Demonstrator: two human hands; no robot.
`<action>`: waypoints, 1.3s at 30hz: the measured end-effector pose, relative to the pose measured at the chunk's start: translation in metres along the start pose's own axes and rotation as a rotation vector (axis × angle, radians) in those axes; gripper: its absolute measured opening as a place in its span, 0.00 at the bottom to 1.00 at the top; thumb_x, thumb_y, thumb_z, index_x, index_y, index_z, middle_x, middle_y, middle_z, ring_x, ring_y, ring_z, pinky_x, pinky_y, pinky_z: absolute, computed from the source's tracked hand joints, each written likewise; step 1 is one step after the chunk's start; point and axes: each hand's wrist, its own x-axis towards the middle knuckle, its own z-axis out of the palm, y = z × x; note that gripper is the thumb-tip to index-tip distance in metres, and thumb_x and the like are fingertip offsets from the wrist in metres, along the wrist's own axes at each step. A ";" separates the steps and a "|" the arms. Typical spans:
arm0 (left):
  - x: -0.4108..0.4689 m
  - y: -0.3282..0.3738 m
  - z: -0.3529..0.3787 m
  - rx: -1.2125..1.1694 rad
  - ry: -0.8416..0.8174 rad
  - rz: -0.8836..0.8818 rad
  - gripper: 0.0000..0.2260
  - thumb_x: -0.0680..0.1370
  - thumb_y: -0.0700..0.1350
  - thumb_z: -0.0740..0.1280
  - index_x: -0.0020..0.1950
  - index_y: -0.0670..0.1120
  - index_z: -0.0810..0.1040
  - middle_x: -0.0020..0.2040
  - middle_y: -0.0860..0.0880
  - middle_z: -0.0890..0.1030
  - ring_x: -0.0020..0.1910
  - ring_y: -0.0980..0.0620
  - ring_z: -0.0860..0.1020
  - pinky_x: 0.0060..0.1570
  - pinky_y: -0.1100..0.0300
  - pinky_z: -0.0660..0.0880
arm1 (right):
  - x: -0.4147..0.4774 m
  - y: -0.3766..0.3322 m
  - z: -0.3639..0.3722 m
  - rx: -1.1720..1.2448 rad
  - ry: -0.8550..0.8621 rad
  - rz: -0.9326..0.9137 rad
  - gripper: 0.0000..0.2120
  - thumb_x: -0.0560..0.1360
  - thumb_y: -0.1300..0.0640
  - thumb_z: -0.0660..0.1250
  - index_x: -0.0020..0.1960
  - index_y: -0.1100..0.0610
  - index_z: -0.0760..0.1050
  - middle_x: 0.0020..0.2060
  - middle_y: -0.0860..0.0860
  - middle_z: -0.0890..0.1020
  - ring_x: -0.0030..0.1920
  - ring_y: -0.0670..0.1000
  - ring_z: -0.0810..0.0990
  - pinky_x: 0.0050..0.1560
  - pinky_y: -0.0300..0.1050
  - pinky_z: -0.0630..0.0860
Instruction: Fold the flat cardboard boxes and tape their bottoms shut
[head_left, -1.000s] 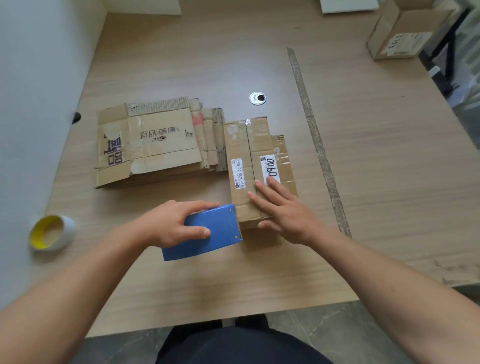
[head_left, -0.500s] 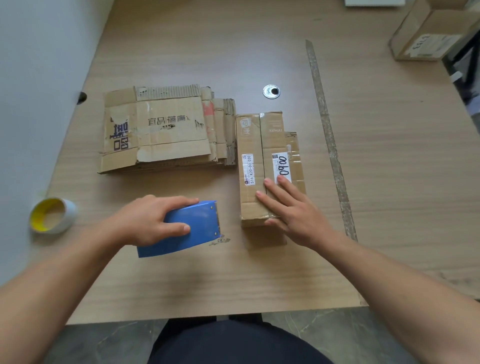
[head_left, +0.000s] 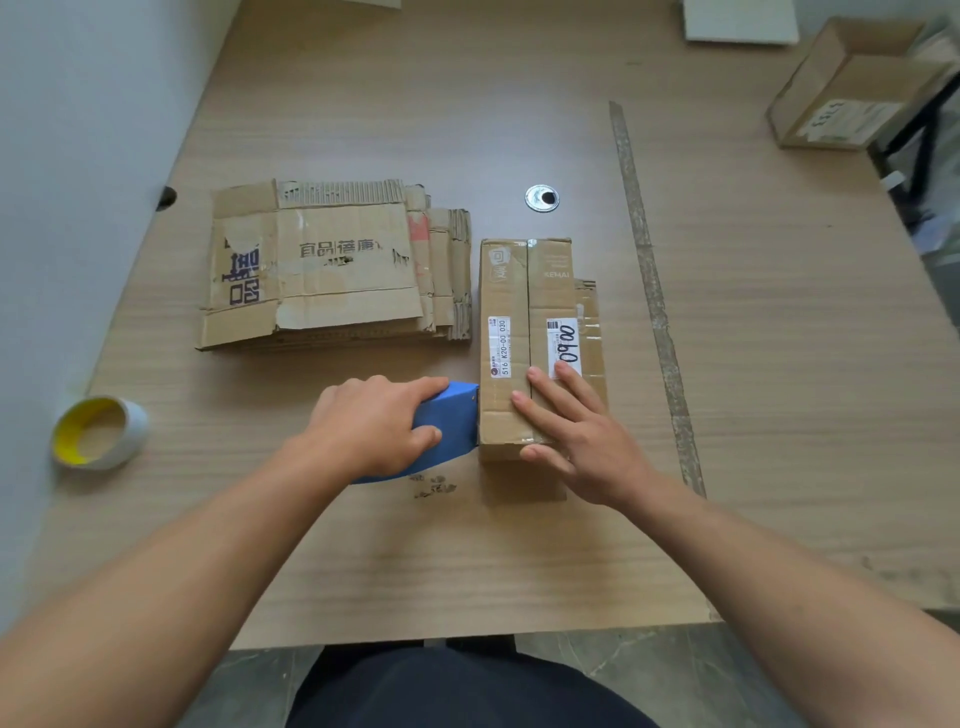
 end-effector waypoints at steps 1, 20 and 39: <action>0.000 0.001 -0.001 0.006 -0.004 -0.006 0.25 0.78 0.62 0.59 0.75 0.69 0.57 0.56 0.48 0.80 0.52 0.44 0.77 0.45 0.54 0.68 | 0.000 -0.002 0.000 0.020 -0.001 0.014 0.33 0.79 0.30 0.47 0.77 0.47 0.62 0.78 0.47 0.61 0.79 0.52 0.49 0.76 0.51 0.53; -0.011 0.029 0.004 0.028 0.040 -0.127 0.19 0.78 0.58 0.59 0.69 0.63 0.67 0.54 0.49 0.80 0.52 0.43 0.78 0.42 0.55 0.69 | 0.033 -0.078 -0.005 -0.130 -0.063 0.420 0.34 0.69 0.24 0.52 0.65 0.46 0.62 0.65 0.49 0.65 0.75 0.56 0.52 0.65 0.68 0.61; -0.019 -0.015 -0.011 -0.102 0.114 -0.203 0.26 0.79 0.63 0.56 0.77 0.68 0.54 0.56 0.47 0.79 0.52 0.43 0.77 0.46 0.54 0.75 | 0.020 -0.079 -0.025 -0.150 -0.253 0.541 0.43 0.71 0.41 0.66 0.76 0.39 0.42 0.78 0.55 0.32 0.77 0.61 0.29 0.72 0.73 0.42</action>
